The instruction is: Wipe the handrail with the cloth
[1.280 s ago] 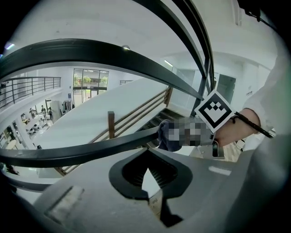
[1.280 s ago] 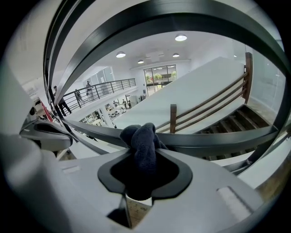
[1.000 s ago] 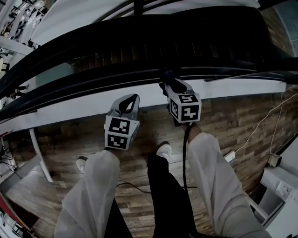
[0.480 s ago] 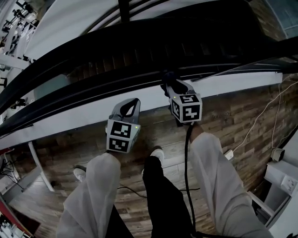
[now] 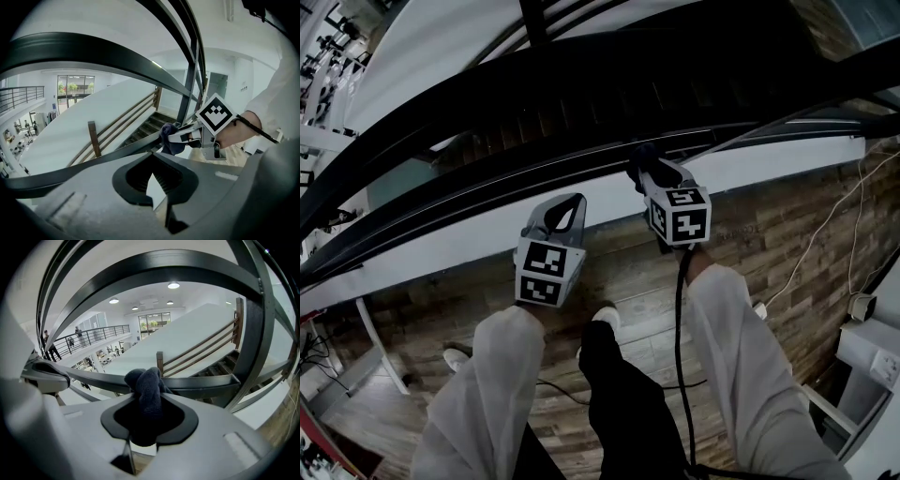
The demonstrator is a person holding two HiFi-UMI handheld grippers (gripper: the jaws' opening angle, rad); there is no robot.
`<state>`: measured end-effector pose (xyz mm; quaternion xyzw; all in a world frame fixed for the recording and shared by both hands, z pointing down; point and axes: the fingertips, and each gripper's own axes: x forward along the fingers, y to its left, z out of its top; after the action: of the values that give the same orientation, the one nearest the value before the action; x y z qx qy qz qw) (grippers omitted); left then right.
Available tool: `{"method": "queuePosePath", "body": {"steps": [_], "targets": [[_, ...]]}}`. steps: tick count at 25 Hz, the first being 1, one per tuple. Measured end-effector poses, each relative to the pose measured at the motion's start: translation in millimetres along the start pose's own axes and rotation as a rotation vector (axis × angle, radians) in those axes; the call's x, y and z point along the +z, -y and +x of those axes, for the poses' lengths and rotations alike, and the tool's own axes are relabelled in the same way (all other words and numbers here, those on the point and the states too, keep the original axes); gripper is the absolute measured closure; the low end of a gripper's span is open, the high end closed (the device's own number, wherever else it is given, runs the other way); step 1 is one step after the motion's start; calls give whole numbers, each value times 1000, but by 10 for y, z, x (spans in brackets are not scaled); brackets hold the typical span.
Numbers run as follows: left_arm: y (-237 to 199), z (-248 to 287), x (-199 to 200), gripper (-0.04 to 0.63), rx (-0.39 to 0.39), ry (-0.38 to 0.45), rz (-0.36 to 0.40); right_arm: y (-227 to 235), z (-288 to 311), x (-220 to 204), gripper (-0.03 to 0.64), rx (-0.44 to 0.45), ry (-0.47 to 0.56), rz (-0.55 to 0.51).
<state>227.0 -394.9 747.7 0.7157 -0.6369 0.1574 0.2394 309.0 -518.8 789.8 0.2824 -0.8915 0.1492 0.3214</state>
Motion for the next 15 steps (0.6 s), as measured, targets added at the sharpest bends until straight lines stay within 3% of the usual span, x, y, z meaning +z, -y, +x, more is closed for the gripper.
{"method": "queuePosePath", "body": {"steps": [15], "targets": [[337,357,243,597,-44,9,41,804,-263,-4,523,-55,-3,-22]]}}
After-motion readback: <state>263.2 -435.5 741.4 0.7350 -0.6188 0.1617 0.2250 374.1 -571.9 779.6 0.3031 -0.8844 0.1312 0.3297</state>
